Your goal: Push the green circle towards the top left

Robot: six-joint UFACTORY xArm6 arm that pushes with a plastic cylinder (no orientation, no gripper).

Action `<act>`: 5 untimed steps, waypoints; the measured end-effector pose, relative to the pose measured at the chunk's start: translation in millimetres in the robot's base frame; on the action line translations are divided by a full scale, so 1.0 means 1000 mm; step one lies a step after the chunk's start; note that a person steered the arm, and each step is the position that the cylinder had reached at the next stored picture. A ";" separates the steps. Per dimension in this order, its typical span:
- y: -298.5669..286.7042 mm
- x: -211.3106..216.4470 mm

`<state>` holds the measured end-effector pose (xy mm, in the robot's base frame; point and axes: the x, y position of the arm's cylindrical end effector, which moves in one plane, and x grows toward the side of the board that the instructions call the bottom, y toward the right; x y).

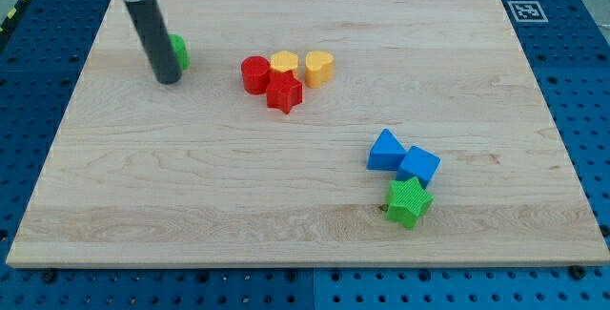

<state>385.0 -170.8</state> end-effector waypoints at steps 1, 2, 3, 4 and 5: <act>0.004 -0.005; -0.005 -0.014; -0.009 -0.026; -0.009 -0.037; -0.014 -0.049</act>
<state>336.3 -184.6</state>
